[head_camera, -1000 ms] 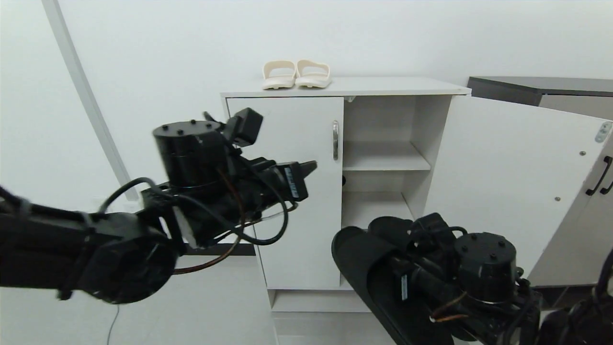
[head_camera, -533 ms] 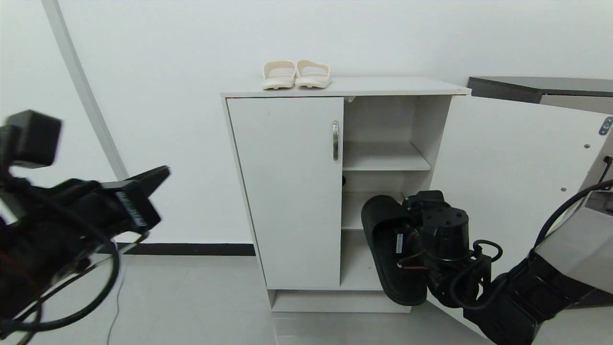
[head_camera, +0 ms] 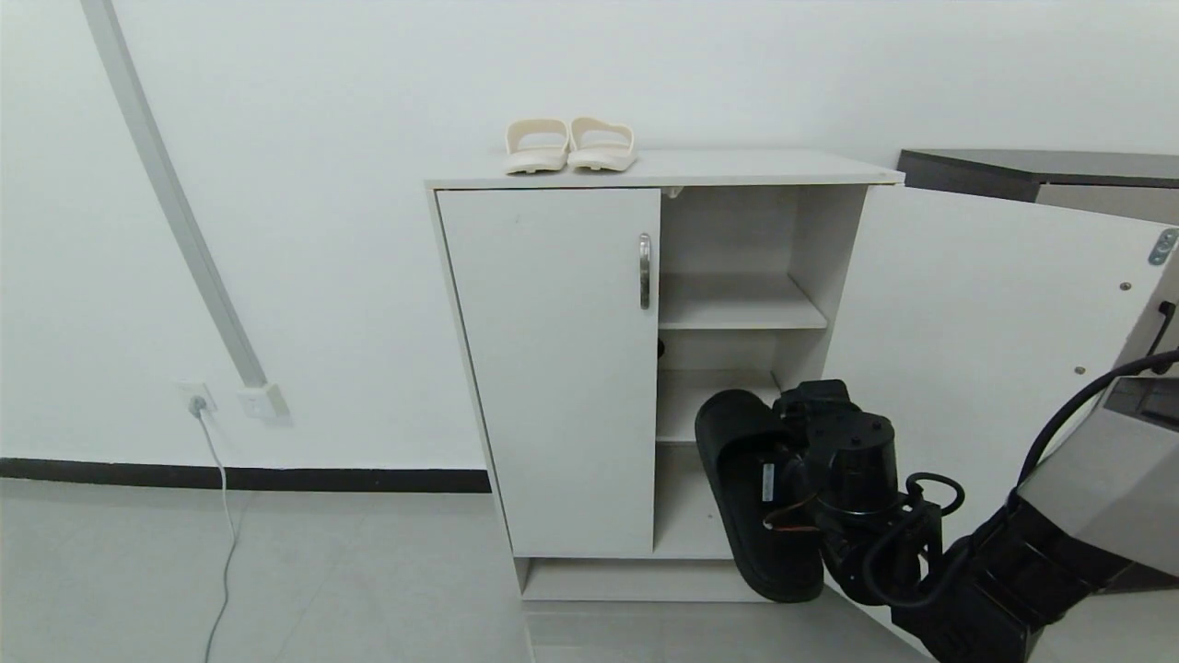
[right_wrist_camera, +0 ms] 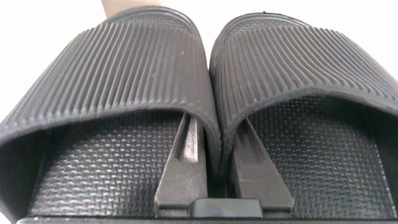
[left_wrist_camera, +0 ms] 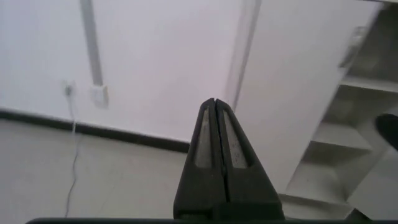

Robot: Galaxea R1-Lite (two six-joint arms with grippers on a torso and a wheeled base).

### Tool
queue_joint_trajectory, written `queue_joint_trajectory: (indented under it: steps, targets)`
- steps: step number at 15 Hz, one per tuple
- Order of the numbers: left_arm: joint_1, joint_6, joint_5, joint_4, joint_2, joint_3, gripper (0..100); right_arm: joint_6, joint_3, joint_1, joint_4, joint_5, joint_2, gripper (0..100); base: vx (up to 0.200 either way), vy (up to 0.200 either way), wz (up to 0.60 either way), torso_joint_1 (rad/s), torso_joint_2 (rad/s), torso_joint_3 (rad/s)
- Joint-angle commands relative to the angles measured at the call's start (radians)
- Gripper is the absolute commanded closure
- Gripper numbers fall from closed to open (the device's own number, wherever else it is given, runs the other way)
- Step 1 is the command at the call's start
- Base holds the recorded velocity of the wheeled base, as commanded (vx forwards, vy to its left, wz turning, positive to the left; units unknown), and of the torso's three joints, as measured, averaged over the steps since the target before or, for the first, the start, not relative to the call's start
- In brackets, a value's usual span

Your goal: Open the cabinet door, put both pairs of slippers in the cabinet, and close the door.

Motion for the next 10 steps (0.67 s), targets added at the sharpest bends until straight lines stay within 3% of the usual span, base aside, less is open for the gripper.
queue_joint_trajectory:
  steps: [1,5,7,8,9,10]
  targets:
    - [0.012,0.029,-0.099,0.084,-0.291,0.144,100,0.001,0.008,0.003,0.0,0.0,-0.004,100,0.0,0.0,0.0,0.0,0.0,0.0]
    - [0.004,0.054,-0.142,0.052,-0.309,0.257,100,0.0,0.017,0.012,-0.002,0.001,-0.004,100,0.0,0.0,0.0,0.0,0.0,0.0]
    - [0.004,0.126,-0.163,0.104,-0.309,0.257,100,0.001,0.017,0.023,-0.003,0.006,-0.004,100,0.0,0.0,0.0,0.0,0.0,0.0]
    - [0.004,0.127,-0.239,0.093,-0.309,0.259,100,0.0,0.017,0.028,-0.003,0.008,-0.004,100,0.0,0.0,0.0,0.0,0.0,0.0]
    - [0.004,0.126,-0.274,0.093,-0.309,0.259,100,0.0,0.016,0.029,-0.003,0.009,-0.001,100,0.0,0.0,0.0,0.0,0.0,0.0]
    - [0.004,0.126,-0.272,0.093,-0.309,0.259,100,0.001,0.014,0.031,-0.003,0.009,0.002,100,0.0,0.0,0.0,0.0,0.0,0.0]
